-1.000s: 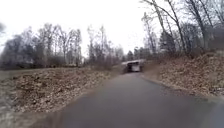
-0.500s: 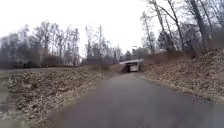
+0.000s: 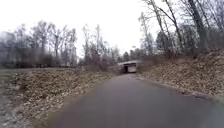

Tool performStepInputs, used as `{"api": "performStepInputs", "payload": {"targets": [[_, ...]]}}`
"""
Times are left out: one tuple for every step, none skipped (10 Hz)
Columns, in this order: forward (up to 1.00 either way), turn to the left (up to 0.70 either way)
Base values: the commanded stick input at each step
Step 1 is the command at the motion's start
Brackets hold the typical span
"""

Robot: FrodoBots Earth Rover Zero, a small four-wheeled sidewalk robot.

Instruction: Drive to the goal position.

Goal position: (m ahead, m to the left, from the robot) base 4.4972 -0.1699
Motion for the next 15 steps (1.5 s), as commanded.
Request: {"api": "performStepInputs", "payload": {"targets": [[1.0,0.0],[1.0,0.0],[1.0,0.0],[1.0,0.0],[1.0,0.0],[1.0,0.0],[1.0,0.0],[1.0,0.0],[1.0,0.0],[1.0,0.0],[1.0,0.0],[1.0,0.0],[1.0,0.0],[1.0,0.0],[1.0,0.0]]}}
